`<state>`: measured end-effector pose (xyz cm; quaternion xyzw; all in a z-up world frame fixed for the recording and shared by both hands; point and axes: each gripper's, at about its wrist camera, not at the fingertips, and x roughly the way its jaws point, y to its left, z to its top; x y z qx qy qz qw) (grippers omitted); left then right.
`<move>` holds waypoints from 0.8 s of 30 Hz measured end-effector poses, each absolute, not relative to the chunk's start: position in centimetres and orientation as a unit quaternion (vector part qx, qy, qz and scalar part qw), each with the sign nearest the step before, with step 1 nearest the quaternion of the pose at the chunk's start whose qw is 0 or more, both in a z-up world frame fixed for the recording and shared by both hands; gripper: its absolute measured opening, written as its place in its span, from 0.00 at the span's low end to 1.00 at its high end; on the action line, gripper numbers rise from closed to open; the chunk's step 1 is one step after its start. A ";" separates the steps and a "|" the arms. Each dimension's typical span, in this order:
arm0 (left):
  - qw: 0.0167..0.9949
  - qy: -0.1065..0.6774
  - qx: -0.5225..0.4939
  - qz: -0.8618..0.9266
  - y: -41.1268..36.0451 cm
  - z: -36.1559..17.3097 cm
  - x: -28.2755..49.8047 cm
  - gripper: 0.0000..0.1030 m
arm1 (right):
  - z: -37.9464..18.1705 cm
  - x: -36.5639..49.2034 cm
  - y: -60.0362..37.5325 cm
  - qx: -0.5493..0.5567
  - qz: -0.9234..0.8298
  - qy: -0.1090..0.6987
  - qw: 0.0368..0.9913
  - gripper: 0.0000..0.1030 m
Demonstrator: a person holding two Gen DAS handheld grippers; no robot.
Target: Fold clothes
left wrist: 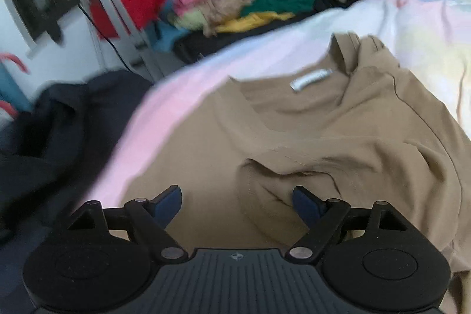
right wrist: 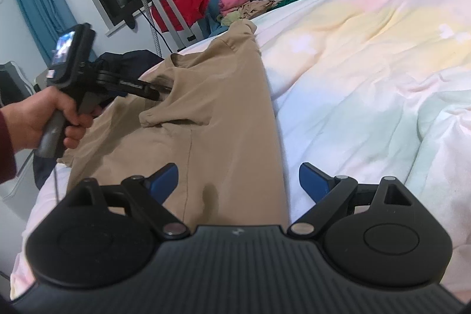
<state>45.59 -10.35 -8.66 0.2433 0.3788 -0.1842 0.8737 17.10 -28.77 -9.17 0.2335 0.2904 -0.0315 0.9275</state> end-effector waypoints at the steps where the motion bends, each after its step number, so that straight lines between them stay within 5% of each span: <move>1: 0.879 0.370 0.243 -0.175 -10.2 -8.2 45.0 0.82 | -9.1 17.1 -28.8 0.234 -0.030 0.291 0.927 0.88; 5: 0.909 0.357 0.144 -0.160 -8.6 -6.3 42.3 0.82 | -8.9 17.0 -28.8 0.239 -0.025 0.290 0.927 0.88; 13: 0.855 0.457 -0.132 -0.208 -6.9 -8.9 37.1 0.62 | -8.9 16.8 -29.2 0.265 -0.018 0.292 0.919 0.88; 16: 0.857 0.440 -0.202 -0.176 -6.9 -9.9 36.8 0.37 | -9.0 16.8 -29.2 0.272 -0.017 0.295 0.916 0.88; 18: 0.859 0.418 -0.254 -0.151 -6.8 -10.5 36.8 0.05 | -9.2 16.8 -29.1 0.276 -0.017 0.297 0.914 0.88; 24: 0.892 0.330 -0.265 -0.160 -6.6 -8.4 33.4 0.04 | -9.3 16.6 -29.1 0.279 -0.017 0.298 0.913 0.88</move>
